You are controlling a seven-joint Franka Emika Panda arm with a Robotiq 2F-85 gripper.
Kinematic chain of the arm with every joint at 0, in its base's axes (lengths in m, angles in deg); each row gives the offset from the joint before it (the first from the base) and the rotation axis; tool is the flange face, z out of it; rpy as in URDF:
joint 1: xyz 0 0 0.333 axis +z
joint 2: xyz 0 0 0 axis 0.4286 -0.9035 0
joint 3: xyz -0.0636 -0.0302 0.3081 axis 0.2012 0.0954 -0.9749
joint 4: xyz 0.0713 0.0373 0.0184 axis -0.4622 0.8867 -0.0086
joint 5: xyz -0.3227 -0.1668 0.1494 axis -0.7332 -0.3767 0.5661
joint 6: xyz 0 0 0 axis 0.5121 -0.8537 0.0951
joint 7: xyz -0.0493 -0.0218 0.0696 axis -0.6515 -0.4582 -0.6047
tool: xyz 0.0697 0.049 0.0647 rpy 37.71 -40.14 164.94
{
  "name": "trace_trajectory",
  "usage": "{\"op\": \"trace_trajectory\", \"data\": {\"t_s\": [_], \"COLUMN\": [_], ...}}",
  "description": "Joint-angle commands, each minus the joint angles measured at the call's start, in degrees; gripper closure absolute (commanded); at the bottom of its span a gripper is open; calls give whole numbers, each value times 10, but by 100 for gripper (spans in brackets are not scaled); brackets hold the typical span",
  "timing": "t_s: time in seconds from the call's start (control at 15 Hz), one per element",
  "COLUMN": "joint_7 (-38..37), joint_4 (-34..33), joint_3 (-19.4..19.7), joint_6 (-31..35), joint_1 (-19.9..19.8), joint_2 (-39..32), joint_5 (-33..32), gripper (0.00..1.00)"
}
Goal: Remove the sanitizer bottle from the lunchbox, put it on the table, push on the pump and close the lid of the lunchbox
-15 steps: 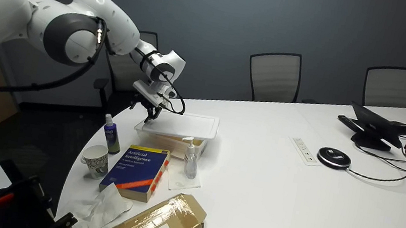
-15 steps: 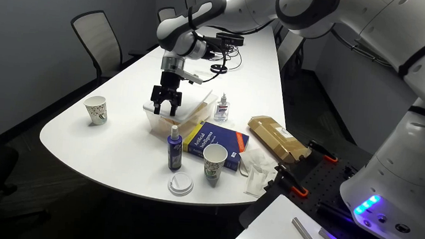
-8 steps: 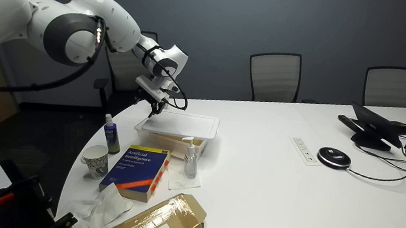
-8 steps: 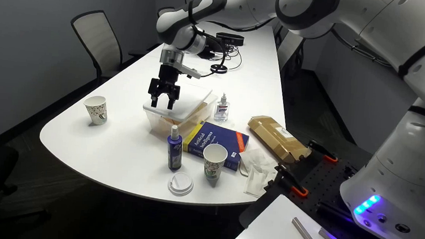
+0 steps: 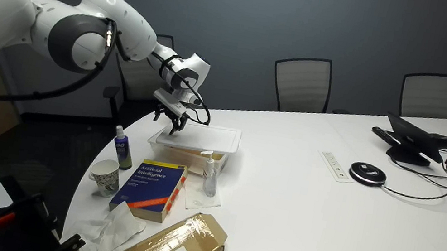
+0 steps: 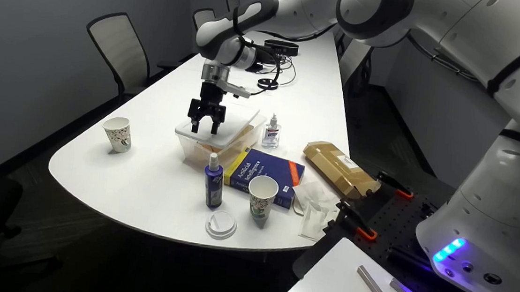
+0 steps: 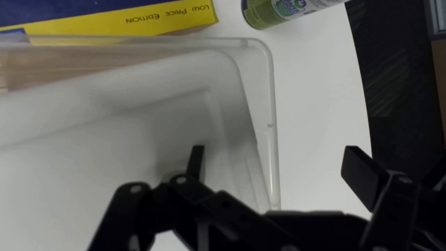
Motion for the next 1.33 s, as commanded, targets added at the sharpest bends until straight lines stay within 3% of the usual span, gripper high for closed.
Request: {"op": "trace_trajectory", "data": {"t_s": [0.0,1.27], "joint_7": [-19,-19], "joint_4": [27,23], "joint_3": [9,-9], "joint_6": [23,3], "joint_1": [7,25], "joint_2": [10,9], "joint_5": [-2,4], "gripper": [0,0]}}
